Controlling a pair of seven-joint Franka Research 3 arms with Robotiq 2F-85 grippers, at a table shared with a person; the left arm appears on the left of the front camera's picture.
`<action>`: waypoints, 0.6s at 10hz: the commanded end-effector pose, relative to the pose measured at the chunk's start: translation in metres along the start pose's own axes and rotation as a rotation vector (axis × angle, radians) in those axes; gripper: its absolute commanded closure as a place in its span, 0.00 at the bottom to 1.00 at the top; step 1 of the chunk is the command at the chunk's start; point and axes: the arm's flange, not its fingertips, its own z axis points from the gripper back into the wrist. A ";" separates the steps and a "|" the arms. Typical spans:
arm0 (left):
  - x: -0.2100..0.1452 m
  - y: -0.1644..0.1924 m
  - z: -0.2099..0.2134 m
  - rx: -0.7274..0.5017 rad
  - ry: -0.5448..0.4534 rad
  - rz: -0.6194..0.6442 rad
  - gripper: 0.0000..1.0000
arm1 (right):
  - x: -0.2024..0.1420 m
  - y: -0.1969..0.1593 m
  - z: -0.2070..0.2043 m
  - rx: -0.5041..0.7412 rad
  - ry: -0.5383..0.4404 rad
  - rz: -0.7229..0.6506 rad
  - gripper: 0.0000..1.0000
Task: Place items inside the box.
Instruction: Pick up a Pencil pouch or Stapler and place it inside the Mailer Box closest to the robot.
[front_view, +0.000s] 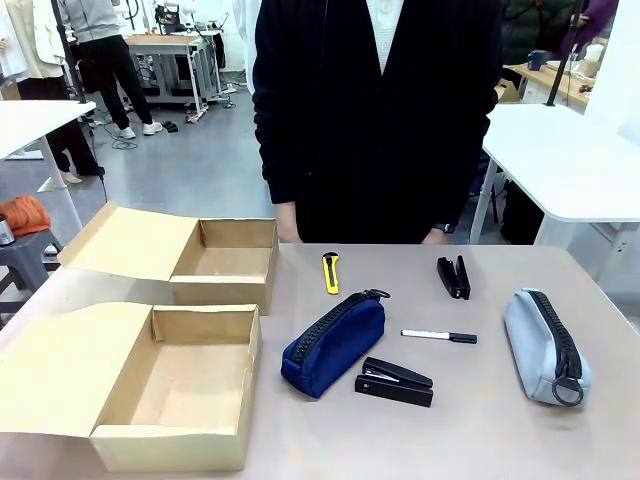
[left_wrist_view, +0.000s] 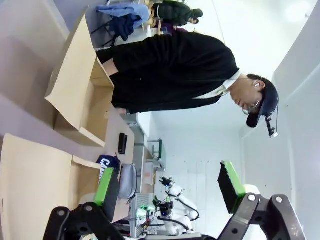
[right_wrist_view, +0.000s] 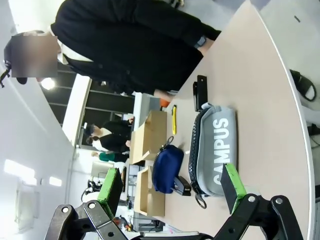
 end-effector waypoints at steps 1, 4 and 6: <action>-0.006 -0.009 0.006 0.012 0.016 -0.057 0.00 | -0.002 0.008 0.005 -0.005 -0.001 0.038 0.00; -0.006 -0.009 0.006 0.012 0.016 -0.057 0.00 | 0.000 0.005 0.002 -0.011 0.017 0.008 0.00; -0.006 -0.009 0.006 0.012 0.016 -0.057 0.00 | -0.030 0.067 -0.070 -0.046 0.159 0.245 0.00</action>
